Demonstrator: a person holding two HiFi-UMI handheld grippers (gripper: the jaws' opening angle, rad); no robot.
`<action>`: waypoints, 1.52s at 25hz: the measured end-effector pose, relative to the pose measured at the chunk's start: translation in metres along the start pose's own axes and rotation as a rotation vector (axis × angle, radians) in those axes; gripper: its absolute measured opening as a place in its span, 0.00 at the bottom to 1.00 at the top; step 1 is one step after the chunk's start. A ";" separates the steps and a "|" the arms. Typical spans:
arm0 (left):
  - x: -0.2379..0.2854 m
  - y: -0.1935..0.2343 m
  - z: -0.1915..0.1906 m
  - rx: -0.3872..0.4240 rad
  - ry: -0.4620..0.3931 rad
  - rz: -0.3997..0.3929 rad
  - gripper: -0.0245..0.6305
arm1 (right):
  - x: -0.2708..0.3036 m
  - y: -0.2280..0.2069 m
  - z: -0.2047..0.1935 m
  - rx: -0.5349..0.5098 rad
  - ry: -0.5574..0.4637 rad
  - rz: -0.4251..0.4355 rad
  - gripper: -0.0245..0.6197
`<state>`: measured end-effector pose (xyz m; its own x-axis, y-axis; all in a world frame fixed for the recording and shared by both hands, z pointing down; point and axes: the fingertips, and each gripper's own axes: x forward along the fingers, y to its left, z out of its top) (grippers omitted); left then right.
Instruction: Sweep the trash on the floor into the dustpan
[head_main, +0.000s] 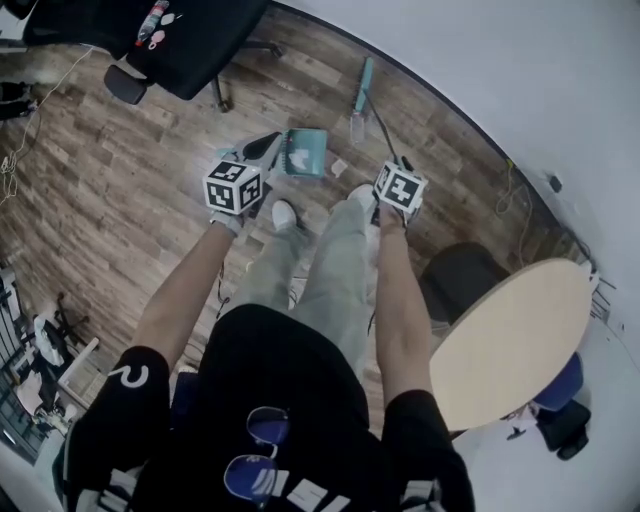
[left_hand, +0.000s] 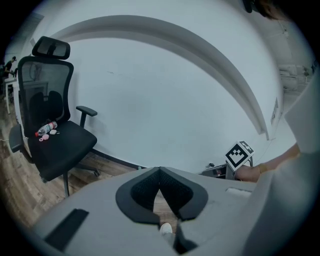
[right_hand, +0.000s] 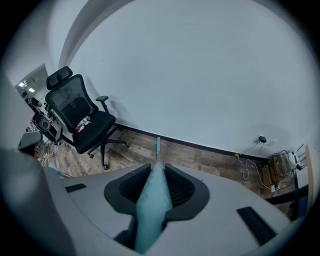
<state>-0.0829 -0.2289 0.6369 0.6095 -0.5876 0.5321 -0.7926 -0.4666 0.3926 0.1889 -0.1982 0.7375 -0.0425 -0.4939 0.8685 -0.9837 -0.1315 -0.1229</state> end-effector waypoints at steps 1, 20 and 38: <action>0.006 0.001 0.002 -0.005 0.001 0.009 0.04 | 0.006 -0.003 0.008 -0.008 0.002 0.002 0.17; 0.102 -0.006 0.031 -0.082 -0.005 0.106 0.04 | 0.087 -0.048 0.049 -0.155 0.165 0.044 0.17; 0.030 -0.004 -0.014 0.004 0.057 -0.036 0.04 | 0.002 -0.030 -0.079 0.001 0.129 -0.082 0.17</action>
<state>-0.0622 -0.2354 0.6616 0.6358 -0.5316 0.5597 -0.7698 -0.4896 0.4095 0.2040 -0.1269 0.7808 0.0155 -0.3667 0.9302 -0.9847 -0.1673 -0.0496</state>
